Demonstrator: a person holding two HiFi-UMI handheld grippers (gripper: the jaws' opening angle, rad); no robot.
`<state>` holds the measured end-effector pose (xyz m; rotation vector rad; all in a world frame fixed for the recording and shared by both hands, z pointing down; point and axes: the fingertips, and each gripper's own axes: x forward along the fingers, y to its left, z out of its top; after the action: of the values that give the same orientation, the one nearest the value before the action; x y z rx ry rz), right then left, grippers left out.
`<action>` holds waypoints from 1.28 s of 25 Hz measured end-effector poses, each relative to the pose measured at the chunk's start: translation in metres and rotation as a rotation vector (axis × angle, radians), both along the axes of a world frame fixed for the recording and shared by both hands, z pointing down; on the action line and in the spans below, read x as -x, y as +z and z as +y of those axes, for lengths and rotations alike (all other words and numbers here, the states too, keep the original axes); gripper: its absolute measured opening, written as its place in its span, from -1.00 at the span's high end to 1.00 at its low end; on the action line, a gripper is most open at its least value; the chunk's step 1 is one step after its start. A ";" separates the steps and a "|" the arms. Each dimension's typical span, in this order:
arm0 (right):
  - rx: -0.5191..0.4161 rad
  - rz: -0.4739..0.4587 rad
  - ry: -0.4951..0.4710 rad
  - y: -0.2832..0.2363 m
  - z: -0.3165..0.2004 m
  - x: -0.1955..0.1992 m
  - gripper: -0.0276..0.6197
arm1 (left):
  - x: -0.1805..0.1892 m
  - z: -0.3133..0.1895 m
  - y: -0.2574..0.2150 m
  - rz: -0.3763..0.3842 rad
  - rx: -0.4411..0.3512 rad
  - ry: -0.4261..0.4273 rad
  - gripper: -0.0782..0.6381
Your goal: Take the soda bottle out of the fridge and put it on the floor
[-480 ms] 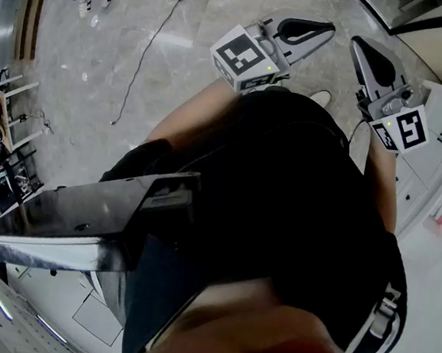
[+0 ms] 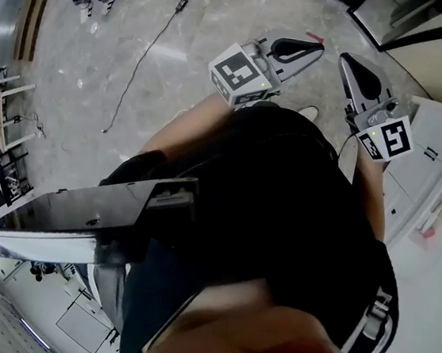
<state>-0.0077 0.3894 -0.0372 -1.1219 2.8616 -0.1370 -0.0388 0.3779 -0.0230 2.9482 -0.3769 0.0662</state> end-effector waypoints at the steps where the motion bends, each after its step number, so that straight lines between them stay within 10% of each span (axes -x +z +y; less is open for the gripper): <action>1: 0.000 0.000 0.003 0.003 0.001 -0.004 0.87 | -0.005 0.000 0.002 -0.002 -0.003 0.000 0.77; 19: 0.007 -0.027 -0.015 0.025 -0.013 -0.082 0.88 | -0.072 -0.015 0.010 -0.017 -0.017 -0.090 0.77; 32: 0.029 0.016 0.014 0.029 -0.136 -0.062 0.87 | -0.067 -0.139 0.012 0.031 -0.025 -0.032 0.77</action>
<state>0.0547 0.2532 -0.0081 -1.1530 2.8738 -0.1698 0.0283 0.2386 -0.0113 2.9627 -0.4230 0.0124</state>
